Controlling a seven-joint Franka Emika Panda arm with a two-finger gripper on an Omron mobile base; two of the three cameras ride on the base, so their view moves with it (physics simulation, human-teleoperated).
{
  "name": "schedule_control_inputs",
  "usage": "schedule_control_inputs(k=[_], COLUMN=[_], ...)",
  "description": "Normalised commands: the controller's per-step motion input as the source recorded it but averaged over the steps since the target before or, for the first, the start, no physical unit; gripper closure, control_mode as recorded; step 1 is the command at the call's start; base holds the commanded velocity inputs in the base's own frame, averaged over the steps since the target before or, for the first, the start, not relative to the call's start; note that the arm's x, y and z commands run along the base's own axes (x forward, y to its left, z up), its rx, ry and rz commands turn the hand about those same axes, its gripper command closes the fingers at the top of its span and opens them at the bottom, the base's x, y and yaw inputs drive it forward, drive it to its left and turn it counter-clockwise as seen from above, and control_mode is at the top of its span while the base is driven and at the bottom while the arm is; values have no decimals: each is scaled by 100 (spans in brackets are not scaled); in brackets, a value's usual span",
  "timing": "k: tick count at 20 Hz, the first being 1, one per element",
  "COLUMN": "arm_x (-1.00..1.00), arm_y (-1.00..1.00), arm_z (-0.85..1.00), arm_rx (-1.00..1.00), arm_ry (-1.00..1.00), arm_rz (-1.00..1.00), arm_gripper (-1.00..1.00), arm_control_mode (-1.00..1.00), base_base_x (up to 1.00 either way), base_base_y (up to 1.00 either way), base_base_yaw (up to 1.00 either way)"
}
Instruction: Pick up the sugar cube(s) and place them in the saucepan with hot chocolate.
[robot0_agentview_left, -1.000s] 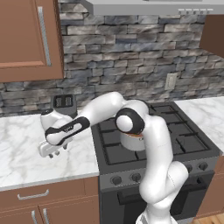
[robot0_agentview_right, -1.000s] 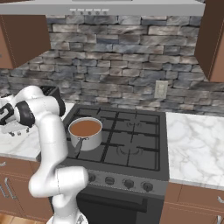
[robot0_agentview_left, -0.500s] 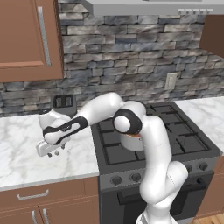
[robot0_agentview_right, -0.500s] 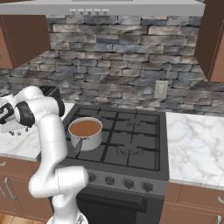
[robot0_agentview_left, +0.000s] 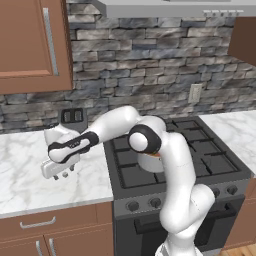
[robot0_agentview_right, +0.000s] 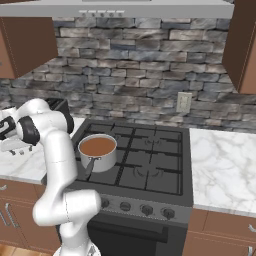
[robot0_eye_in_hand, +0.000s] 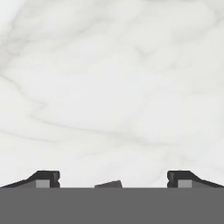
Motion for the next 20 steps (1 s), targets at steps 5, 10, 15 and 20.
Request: schedule_control_inputs(k=[5, 10, 15, 20], arm_x=[-9, -1, -21, -23], arm_y=[0, 0, 0, -3], arm_z=[-13, -11, -3, -18], arm_rx=[0, 0, 0, 0], arm_ry=[6, 3, 0, 0], arm_rz=[0, 0, 0, 0], arm_gripper=[-100, -100, -100, -100], arm_control_mode=[-100, -100, -100, -100], base_base_x=[0, 0, 0, 0], base_base_y=[0, 0, 0, 0], base_base_yaw=[0, 0, 0, 0])
